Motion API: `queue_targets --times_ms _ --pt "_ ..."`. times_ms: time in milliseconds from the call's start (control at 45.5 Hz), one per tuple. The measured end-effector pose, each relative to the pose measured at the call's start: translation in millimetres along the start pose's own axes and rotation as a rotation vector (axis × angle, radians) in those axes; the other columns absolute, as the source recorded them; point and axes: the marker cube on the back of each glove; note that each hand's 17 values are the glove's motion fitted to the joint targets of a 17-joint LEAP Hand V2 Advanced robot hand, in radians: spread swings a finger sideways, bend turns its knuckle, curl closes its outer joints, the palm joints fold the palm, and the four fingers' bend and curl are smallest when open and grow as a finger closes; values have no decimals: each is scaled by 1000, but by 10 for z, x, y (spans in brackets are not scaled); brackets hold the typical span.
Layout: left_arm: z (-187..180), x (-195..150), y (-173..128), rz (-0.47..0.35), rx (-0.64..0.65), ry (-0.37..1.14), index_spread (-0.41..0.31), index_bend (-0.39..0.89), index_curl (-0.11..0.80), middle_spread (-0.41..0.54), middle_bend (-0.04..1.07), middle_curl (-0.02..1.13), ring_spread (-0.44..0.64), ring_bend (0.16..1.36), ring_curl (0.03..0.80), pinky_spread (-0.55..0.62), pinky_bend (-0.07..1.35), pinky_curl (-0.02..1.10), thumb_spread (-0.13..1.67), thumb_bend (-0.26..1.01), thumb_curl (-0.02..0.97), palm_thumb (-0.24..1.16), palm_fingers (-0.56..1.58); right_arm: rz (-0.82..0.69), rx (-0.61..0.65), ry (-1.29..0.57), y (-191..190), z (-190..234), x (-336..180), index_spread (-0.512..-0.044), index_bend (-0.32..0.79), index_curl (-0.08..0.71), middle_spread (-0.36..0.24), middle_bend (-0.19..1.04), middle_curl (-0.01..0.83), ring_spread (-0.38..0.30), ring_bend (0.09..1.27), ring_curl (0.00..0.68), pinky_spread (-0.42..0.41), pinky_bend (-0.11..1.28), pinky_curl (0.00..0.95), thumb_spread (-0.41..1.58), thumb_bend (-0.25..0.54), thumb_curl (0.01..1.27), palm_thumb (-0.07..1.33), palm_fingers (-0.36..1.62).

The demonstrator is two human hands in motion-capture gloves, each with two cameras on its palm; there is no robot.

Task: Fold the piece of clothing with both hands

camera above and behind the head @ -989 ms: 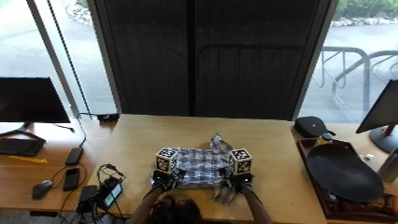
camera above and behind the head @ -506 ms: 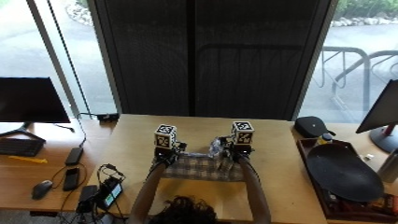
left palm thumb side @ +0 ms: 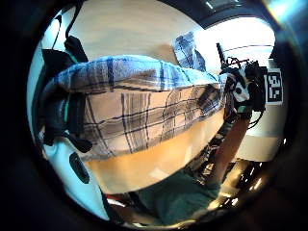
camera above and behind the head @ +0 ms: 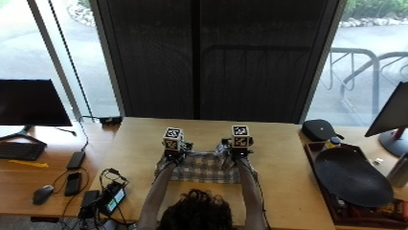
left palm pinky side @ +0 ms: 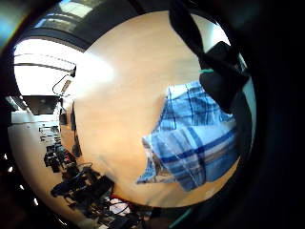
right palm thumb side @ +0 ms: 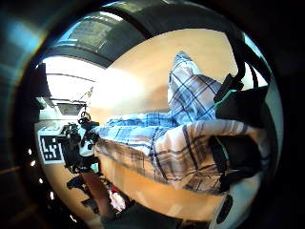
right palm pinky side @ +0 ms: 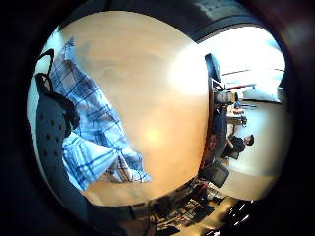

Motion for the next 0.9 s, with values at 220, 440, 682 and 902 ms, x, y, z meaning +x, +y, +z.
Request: queue_targets --times_ms 220,440,682,902 --pt "391 -171 -50 -36 -14 -94 -239 189 460 -273 478 545 -261 539 433 -1 116 302 1251 -11 379 848 1050 164 83 304 -141 262 154 -321 160 380 -248 422 490 -237 741 474 -324 568 385 1054 -12 348 1010 1279" --pt "583 -227 -130 -60 4 -56 -221 153 455 -259 478 553 -238 529 440 53 120 269 1223 -20 378 827 967 172 87 272 -183 388 189 -331 137 368 -261 429 492 -247 690 463 -318 563 381 1030 -13 360 1026 1247" --pt "419 -258 -40 -62 69 38 -188 155 439 -209 390 535 -173 466 431 102 188 282 1204 -19 375 795 815 216 103 242 1 314 309 -337 121 344 -266 380 478 -264 612 442 -294 579 383 1012 -21 374 1018 1152" --pt "-33 -254 280 -49 173 45 -167 141 424 -165 282 496 -109 427 410 125 203 311 1202 -15 376 788 773 221 311 127 192 -74 518 -336 135 341 -260 206 431 -272 488 409 -228 566 382 995 -17 402 1007 1019"
